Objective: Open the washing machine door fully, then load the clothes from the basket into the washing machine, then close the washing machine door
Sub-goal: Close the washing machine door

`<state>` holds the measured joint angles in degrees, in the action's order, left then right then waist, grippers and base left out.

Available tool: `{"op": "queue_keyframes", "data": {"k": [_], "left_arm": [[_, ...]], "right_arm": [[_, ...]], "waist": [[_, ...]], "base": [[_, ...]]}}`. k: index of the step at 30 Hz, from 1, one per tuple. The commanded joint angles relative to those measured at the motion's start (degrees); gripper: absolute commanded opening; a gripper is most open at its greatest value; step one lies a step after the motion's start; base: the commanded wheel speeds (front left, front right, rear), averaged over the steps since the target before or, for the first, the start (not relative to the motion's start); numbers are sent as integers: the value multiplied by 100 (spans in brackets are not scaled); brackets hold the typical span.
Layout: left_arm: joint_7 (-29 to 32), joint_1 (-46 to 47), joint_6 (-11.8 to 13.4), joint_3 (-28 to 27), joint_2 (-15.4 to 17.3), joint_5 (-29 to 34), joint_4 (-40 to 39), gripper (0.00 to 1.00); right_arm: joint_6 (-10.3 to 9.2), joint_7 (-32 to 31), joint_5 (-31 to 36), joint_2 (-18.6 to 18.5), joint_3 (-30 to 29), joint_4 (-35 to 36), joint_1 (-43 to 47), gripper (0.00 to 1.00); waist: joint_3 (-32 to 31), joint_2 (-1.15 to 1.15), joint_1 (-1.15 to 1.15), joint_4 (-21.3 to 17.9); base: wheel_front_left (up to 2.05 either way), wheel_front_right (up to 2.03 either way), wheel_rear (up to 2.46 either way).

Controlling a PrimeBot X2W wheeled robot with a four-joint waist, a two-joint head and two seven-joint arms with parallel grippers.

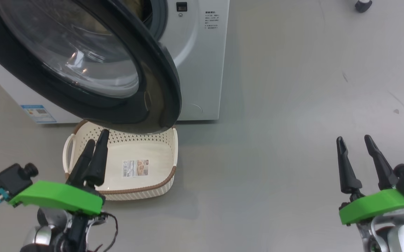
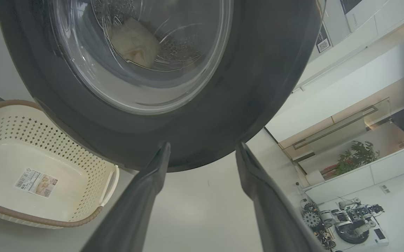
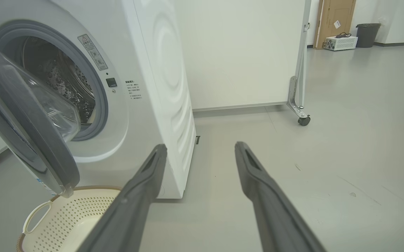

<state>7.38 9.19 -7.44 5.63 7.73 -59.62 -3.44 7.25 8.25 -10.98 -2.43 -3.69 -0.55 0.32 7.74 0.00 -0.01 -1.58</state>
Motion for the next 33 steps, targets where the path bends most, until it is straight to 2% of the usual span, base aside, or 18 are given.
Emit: {"op": "queue_keyframes", "data": {"k": [1, 6, 8, 17, 24, 33], "left_arm": [[-255, 45, -4, -37, 222, 307, -50, 100], [-957, -137, 3, 333, 374, 1128, 309, 100], [-1158, -181, 88, 482, 432, 1585, 441, 100], [-1926, -227, 851, 970, 568, 3304, 1038, 100], [-2090, -345, 1054, 1168, 547, 3735, 1187, 100], [-2169, -348, 1080, 1235, 527, 3853, 1288, 100]], "right_arm": [[24, -30, 73, -44, 87, 212, -26, 100], [24, -121, 142, -44, 78, 270, 163, 100], [24, -156, 165, -44, 72, 305, 228, 100], [24, -284, 237, -44, 111, 400, 471, 100], [24, -307, 253, -44, 125, 392, 593, 100], [24, -317, 297, -44, 141, 412, 621, 100]], "waist": [[-144, 0, 1, 50], [-350, 0, 1, 103], [-409, 0, 1, 126], [-635, 0, 1, 150], [-736, 0, 1, 133], [-769, 0, 1, 132]], "base": [[0, 0, 0], [0, 0, 0], [0, 0, 0], [0, 0, 0], [0, 0, 0], [0, 0, 0]]}}
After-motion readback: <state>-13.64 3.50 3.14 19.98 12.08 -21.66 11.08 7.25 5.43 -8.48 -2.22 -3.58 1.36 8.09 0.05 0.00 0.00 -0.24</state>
